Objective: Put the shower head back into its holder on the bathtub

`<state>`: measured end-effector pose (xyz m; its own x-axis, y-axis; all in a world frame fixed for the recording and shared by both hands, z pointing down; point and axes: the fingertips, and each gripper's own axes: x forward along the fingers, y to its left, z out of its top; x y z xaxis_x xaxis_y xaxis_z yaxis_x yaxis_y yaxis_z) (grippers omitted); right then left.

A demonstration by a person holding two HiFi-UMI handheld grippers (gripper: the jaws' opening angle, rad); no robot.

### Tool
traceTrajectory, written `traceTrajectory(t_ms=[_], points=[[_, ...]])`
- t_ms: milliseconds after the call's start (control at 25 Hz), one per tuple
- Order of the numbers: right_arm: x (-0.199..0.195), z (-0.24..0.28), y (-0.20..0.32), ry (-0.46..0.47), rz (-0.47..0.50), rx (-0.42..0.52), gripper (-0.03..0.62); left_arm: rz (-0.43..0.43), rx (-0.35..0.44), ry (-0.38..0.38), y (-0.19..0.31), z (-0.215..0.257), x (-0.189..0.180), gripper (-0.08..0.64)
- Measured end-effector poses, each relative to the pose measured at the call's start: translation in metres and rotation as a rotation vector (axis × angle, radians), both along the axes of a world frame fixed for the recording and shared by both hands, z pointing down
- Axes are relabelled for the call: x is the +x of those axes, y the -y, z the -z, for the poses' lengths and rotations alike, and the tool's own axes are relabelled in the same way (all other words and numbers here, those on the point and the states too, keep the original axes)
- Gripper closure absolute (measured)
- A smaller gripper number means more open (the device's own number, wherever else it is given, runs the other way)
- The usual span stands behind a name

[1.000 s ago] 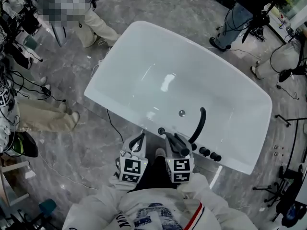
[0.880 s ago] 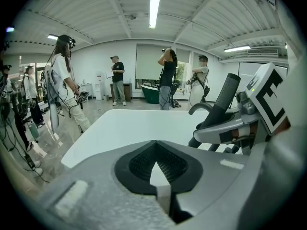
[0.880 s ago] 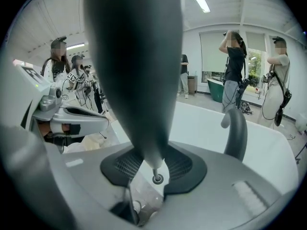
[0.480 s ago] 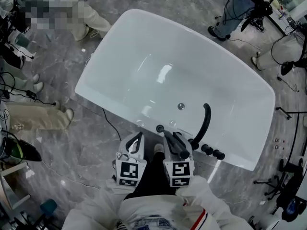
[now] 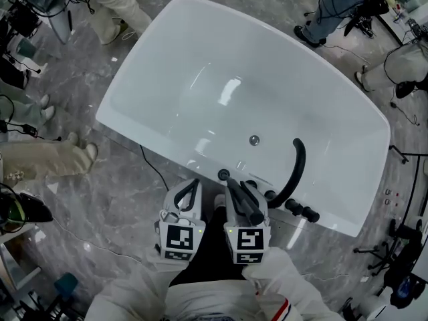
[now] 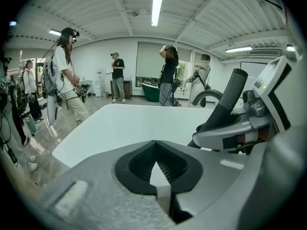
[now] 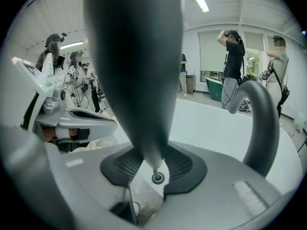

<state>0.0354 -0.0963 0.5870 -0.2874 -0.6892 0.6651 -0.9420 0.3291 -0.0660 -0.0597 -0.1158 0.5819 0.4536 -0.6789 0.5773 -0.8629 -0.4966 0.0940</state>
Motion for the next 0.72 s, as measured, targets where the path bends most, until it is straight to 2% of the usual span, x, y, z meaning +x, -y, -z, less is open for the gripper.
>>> traceTrajectory(t_ms=[720], points=[[0.002, -0.046, -0.003, -0.030, -0.059, -0.028, 0.454, -0.017, -0.030, -0.002, -0.004, -0.043, 0.003, 0.560]])
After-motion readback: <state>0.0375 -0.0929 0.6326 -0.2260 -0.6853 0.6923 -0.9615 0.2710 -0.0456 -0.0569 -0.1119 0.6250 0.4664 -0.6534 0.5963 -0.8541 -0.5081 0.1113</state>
